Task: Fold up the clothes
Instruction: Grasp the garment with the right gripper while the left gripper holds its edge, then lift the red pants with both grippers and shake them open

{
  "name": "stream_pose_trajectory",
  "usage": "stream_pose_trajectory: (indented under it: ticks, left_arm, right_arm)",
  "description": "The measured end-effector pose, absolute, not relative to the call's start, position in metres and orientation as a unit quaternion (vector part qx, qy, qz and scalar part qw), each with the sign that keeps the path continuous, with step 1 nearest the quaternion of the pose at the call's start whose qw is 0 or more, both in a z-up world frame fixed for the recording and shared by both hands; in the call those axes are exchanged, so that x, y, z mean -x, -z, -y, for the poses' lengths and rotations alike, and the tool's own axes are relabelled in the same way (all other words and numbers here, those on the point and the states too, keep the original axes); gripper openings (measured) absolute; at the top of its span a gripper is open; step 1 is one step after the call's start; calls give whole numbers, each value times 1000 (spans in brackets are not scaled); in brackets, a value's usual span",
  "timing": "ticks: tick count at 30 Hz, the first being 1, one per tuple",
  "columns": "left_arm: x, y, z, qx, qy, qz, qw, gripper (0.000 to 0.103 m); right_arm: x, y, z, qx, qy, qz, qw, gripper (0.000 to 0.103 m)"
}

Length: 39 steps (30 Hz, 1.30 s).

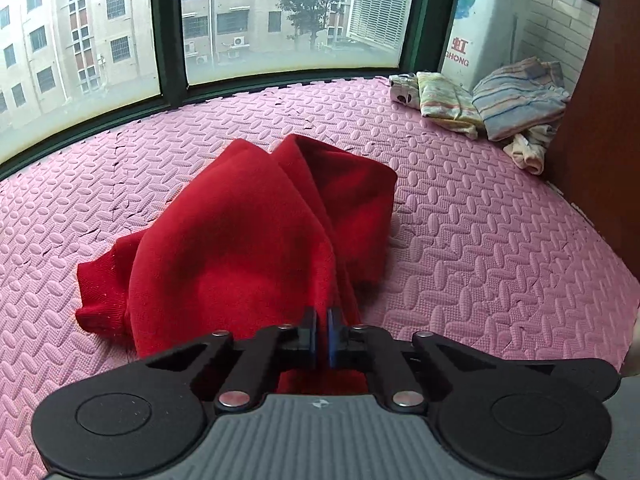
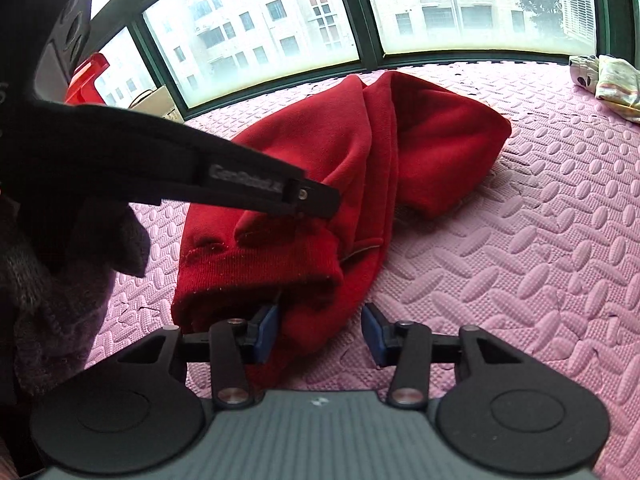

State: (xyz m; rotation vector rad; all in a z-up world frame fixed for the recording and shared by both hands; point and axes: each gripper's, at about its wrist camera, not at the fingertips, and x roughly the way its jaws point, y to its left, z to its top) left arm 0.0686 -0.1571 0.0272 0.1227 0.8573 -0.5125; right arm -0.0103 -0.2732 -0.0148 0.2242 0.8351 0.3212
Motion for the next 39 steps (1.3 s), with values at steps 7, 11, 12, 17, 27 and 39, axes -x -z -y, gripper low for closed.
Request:
stream_pose_trajectory:
  ticks: [7,11,12,17,27,39]
  left_arm:
    - [-55,-64,103,2,237,-370,898,5]
    - [-49,-76,70,23,206,-355,912,5]
    - [-48,-76,61,26,196,-354,914,5]
    - [-44,-65,28,44,155,-367,916,5]
    - [-8,-59,-16,92,137,-388,907,5]
    - [74,-38,-42,100,161,-477,858,5]
  right_arm:
    - [12,16,284,-150,-159,-403,889,43]
    - [9,15,282,-148,-151,-403,891,43]
    - [7,15,282,-150,-149,-403,890,43]
    - [0,21,274,-156,-149,-417,883,40]
    - [23,-3,276,-159,-182,-394,887,12]
    - [112,-54,274,-57,-272,-427,860,12]
